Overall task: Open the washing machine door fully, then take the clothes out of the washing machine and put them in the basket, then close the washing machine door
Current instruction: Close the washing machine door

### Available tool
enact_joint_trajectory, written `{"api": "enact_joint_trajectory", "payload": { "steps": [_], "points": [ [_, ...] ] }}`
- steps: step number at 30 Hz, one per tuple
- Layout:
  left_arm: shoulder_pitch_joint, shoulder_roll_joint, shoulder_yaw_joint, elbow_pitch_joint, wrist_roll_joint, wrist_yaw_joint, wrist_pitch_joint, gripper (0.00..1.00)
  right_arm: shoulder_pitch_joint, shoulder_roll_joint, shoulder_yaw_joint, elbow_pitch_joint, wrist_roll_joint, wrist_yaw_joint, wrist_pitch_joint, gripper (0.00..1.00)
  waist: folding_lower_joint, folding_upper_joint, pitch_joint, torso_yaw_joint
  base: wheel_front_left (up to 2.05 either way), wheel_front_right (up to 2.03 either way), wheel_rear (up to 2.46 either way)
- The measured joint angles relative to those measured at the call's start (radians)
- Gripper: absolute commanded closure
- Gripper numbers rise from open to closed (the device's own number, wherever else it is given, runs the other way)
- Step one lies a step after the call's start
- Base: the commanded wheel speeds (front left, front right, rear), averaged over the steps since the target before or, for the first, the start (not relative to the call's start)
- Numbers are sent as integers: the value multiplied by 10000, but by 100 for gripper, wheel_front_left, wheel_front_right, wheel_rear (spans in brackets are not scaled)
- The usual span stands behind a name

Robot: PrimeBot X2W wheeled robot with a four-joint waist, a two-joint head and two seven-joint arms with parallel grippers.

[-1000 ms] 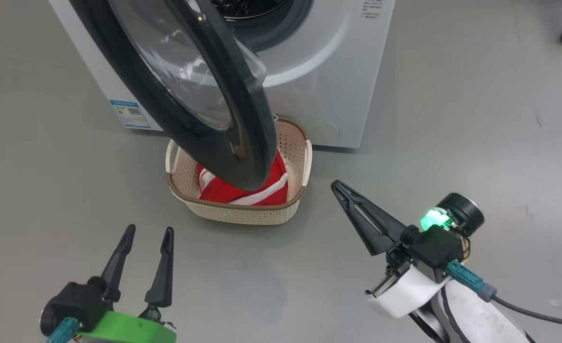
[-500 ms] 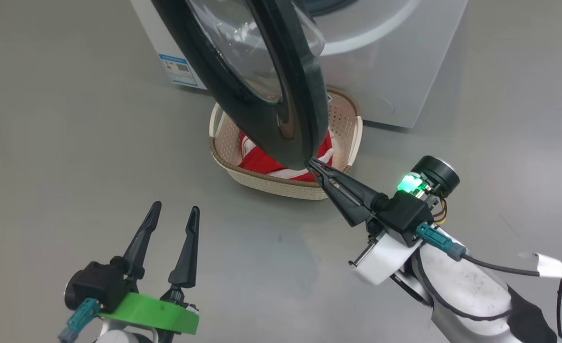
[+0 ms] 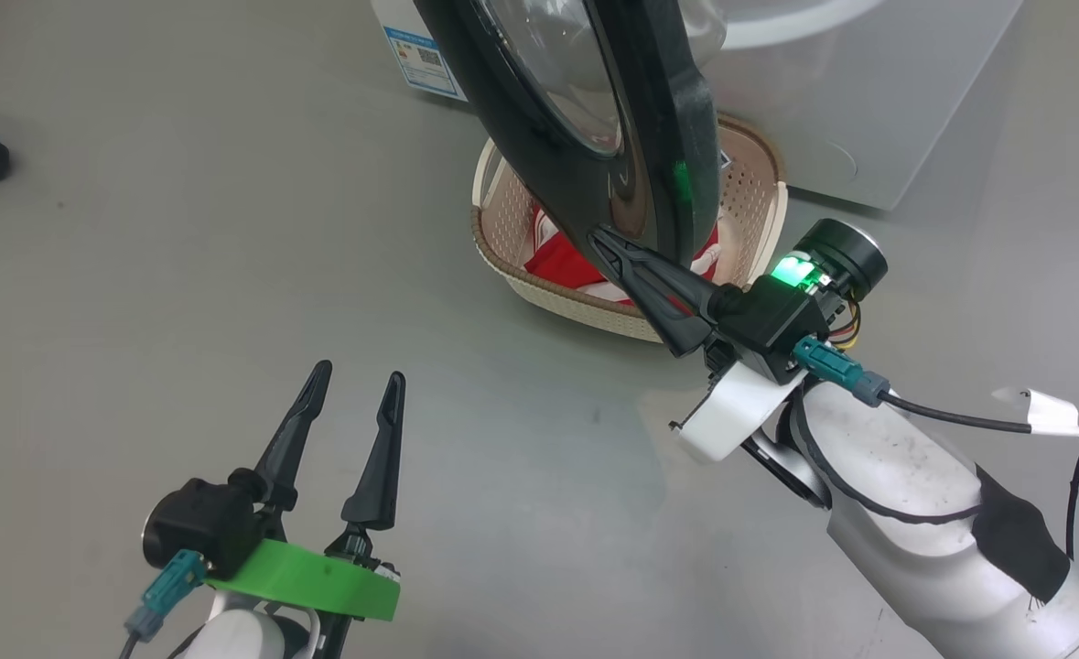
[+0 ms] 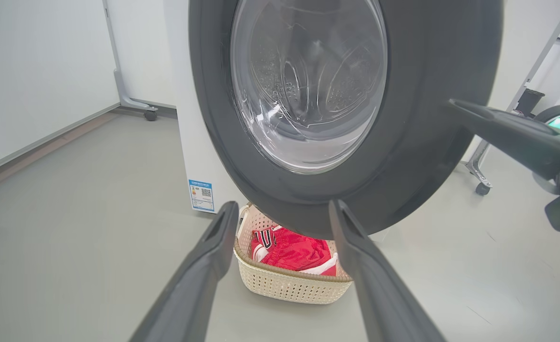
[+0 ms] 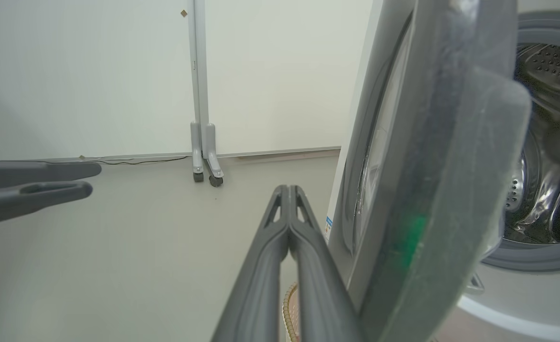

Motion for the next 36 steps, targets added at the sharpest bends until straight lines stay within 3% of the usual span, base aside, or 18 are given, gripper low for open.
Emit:
{"api": "enact_joint_trajectory", "payload": {
  "steps": [9, 28, 36],
  "points": [
    [-73, -48, 249, 117, -10, 0, 0, 0, -373, 12, -38, 761, 334, 0, 0, 100, 0, 0, 278, 235, 0, 0, 0],
    [-193, -140, 343, 127, -10, 0, 0, 0, -1140, -19, -761, 1616, 504, 84, -10, 100, 0, 0, 568, 16, 0, 0, 0],
    [-443, -157, 337, 63, -10, 0, 0, 0, -1559, -322, -1277, 1703, 495, 73, -12, 100, 0, 0, 874, -124, 0, 0, 0]
  ]
}}
